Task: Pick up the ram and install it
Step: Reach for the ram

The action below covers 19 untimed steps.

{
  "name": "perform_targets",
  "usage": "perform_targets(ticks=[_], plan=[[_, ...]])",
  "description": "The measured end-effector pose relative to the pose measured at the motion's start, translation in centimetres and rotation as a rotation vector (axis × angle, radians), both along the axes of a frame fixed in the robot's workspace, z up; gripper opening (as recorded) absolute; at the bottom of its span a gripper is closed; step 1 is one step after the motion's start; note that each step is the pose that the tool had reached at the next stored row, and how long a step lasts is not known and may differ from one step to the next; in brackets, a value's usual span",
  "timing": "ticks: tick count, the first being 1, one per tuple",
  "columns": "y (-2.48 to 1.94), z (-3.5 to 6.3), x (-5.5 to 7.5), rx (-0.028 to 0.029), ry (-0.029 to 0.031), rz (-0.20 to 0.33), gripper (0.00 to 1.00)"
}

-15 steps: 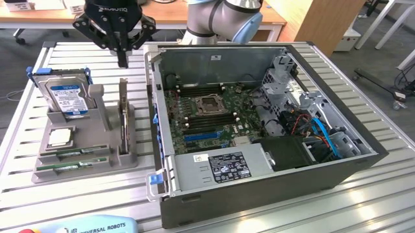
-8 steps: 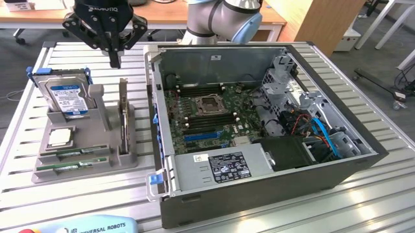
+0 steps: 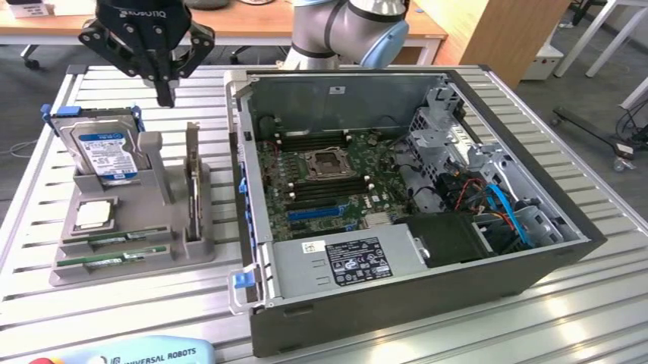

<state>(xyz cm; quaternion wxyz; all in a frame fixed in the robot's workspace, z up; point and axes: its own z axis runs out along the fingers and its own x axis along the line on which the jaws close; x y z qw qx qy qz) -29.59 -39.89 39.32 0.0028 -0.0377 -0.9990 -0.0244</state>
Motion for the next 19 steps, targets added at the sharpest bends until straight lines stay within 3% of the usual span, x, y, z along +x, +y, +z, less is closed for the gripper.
perform_targets(ticks=[19], plan=[[0.00,0.00,-4.0,0.0000,0.0001,0.000,0.10]])
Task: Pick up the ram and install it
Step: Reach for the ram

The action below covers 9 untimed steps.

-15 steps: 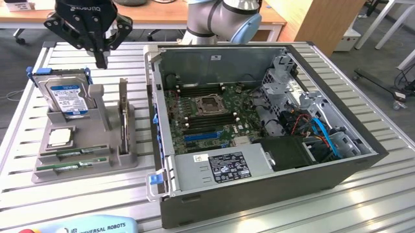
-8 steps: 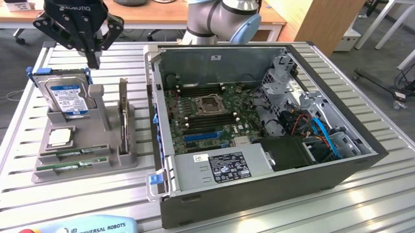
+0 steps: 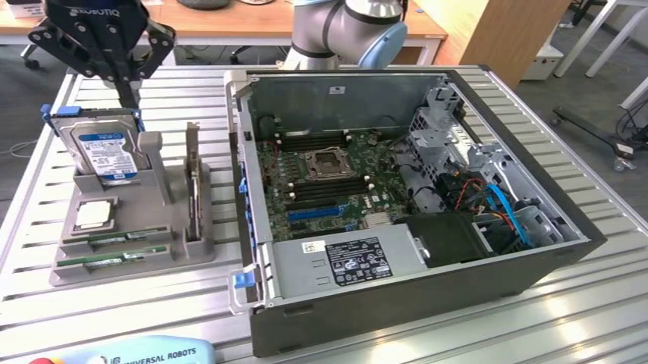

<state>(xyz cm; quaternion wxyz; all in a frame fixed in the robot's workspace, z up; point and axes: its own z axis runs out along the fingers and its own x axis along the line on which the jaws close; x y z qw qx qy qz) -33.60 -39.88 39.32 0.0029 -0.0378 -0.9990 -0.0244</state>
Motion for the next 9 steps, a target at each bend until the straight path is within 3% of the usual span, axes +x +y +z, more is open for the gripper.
perform_targets(ticks=[9], plan=[[0.00,0.00,-2.0,0.0000,0.0000,0.000,0.10]])
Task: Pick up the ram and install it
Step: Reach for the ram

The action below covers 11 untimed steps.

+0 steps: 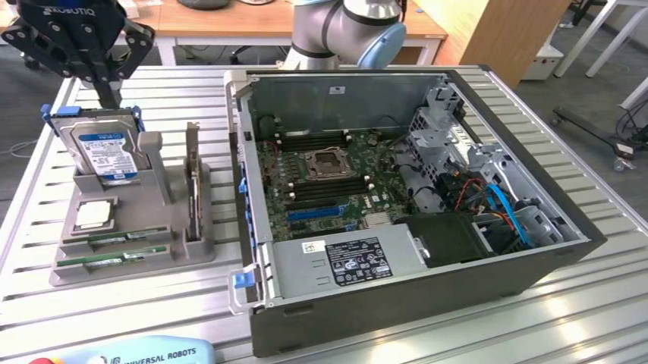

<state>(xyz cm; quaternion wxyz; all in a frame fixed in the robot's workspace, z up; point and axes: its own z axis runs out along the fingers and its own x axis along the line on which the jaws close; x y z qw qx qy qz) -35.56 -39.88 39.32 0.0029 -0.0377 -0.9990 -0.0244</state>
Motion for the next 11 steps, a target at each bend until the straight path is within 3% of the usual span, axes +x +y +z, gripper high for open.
perform_targets(ticks=[11], plan=[[0.00,0.00,-1.2,0.0000,0.0000,0.000,0.10]])
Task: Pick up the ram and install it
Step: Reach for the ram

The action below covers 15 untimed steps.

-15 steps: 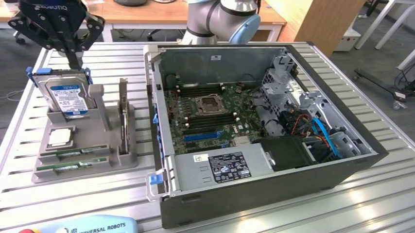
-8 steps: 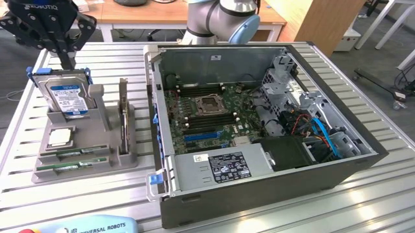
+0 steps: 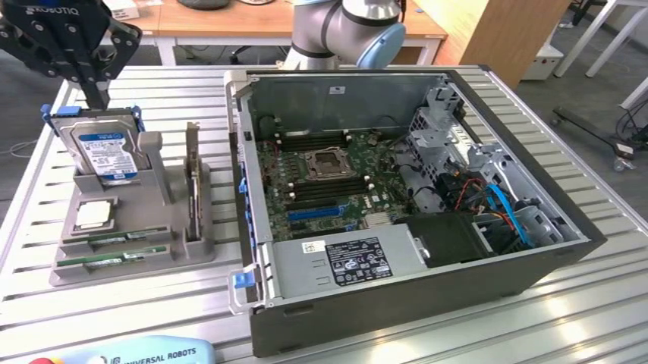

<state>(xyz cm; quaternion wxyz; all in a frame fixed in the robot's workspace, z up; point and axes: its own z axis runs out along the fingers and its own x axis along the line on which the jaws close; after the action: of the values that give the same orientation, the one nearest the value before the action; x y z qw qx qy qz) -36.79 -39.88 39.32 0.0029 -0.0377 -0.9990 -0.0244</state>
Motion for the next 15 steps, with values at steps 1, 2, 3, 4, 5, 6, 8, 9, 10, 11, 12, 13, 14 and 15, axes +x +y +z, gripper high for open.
perform_targets(ticks=[1,2,3,4,5,6,8,9,10,11,12,13,14,15], plan=[[0.00,-0.01,-0.07,0.0000,-0.0001,0.000,0.10],[0.00,-0.01,-0.08,0.0001,-0.0001,0.000,0.10],[0.00,-0.01,-0.08,0.0001,-0.0001,0.000,0.10],[0.00,-0.01,-0.09,0.0001,-0.0001,0.000,0.10],[0.00,0.00,-0.09,0.0000,0.0000,0.000,0.10],[0.00,0.00,-0.10,0.0001,0.0000,0.000,0.10],[-0.03,0.00,-0.11,0.0000,0.0000,0.000,0.10],[-0.09,0.00,-0.11,0.0000,0.0001,0.000,0.10],[-0.16,0.00,-0.11,0.0001,0.0000,0.000,0.10],[-0.24,0.00,-0.10,0.0001,0.0000,0.000,0.10],[-0.33,-0.01,-0.10,0.0000,-0.0001,0.000,0.10],[-0.43,0.00,-0.10,0.0000,-0.0001,0.000,0.10],[-0.52,0.00,-0.10,0.0000,0.0000,0.000,0.10],[-0.62,0.00,-0.10,0.0000,0.0000,0.000,0.10]])
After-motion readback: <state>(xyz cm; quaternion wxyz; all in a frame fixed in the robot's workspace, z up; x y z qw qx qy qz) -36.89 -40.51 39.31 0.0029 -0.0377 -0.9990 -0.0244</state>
